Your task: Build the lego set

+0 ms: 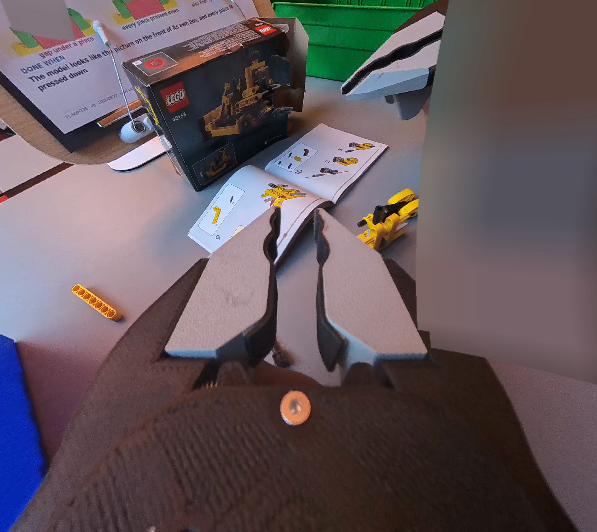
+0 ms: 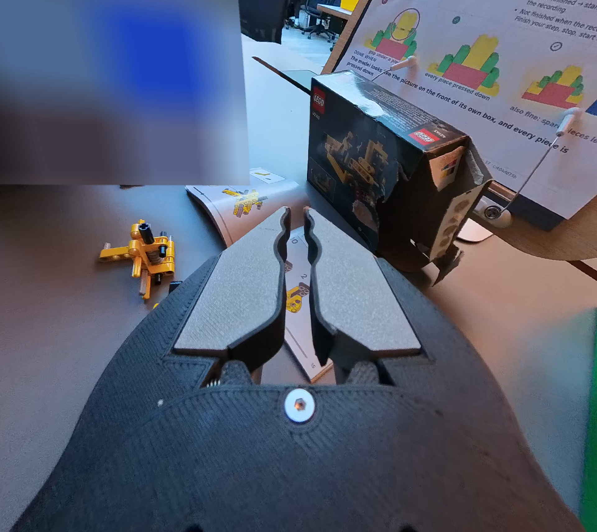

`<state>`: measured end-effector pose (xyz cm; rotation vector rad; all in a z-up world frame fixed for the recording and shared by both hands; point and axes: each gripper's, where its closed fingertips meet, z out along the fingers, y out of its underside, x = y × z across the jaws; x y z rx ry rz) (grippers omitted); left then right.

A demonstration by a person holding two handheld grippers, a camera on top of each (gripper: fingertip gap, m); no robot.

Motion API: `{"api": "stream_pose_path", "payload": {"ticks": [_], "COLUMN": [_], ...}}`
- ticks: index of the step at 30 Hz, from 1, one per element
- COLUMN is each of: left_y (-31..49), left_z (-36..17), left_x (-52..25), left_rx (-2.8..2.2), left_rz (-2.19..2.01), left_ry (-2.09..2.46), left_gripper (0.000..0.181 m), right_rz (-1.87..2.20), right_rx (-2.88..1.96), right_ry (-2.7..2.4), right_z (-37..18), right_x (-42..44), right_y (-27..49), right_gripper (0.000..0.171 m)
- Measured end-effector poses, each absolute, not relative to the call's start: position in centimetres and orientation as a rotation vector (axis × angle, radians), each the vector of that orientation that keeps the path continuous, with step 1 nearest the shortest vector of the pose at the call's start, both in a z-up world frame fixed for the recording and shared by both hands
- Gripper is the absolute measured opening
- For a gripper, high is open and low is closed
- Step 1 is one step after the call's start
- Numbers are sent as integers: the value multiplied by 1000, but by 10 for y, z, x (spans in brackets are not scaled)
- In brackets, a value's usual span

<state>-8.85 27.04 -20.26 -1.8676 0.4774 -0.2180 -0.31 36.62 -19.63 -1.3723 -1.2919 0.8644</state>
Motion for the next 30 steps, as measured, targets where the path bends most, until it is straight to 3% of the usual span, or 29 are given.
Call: {"api": "stream_pose_path", "payload": {"ticks": [1, 30], "left_y": [270, 261], "left_z": [-203, -230], "left_x": [-88, -74], "left_rx": [-1869, -2001], "left_rz": [-218, -248], "left_ry": [478, 591], "left_gripper": [17, 32], "right_rz": [864, 852], "right_rx": [-1371, -1360], "right_ry": [-1293, -1307], "right_z": [-196, -199], "right_x": [-3, -5], "right_y": [366, 364], "right_gripper": [3, 2]}}
